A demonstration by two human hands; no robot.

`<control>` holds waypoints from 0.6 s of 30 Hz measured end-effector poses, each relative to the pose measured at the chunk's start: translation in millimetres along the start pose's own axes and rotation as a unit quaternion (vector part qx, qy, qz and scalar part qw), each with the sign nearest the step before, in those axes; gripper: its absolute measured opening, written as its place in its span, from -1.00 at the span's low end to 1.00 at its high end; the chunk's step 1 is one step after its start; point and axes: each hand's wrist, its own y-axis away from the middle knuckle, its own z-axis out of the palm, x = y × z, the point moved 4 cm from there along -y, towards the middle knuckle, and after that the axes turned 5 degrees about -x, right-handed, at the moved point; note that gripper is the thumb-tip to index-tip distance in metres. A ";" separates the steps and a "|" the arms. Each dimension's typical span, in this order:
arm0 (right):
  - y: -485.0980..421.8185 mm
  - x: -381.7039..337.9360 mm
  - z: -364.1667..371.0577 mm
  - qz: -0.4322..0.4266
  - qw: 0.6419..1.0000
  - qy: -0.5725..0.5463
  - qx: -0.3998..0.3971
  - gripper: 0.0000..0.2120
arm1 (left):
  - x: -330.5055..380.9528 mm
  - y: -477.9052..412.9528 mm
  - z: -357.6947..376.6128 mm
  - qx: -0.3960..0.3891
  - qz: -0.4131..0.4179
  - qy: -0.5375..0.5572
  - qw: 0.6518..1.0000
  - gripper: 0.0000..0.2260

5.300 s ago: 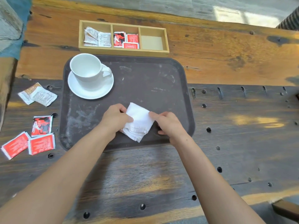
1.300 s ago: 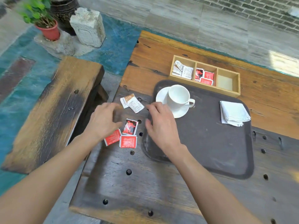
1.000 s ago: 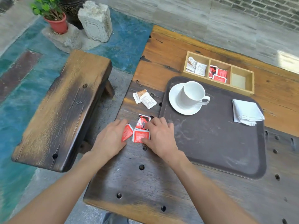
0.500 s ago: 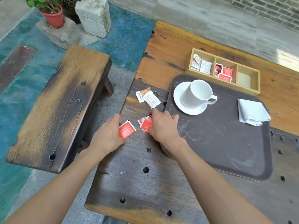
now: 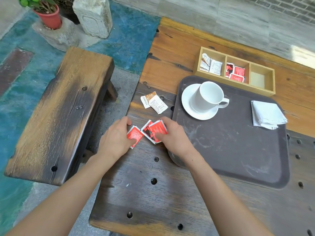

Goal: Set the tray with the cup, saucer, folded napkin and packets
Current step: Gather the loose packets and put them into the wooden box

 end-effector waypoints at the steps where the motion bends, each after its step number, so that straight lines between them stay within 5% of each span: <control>1: 2.8 0.2 3.7 0.011 1.000 -0.023 -0.003 -0.86 | 0.5 1.5 0.2 0.017 -0.008 -0.013 1.000 -0.53; 6: -5.3 -14.6 22.4 0.033 0.999 -0.026 -0.005 -0.81 | -8.2 12.4 2.1 0.118 -0.036 -0.056 0.991 -0.37; 12: -26.9 -34.5 38.3 0.049 0.995 0.088 0.003 -0.59 | -28.5 16.8 6.8 0.035 -0.049 0.175 0.983 -0.39; 18: -15.8 -39.6 49.1 0.039 0.987 0.148 0.038 -0.42 | -46.1 9.3 -14.6 -0.005 -0.082 0.295 0.952 -0.67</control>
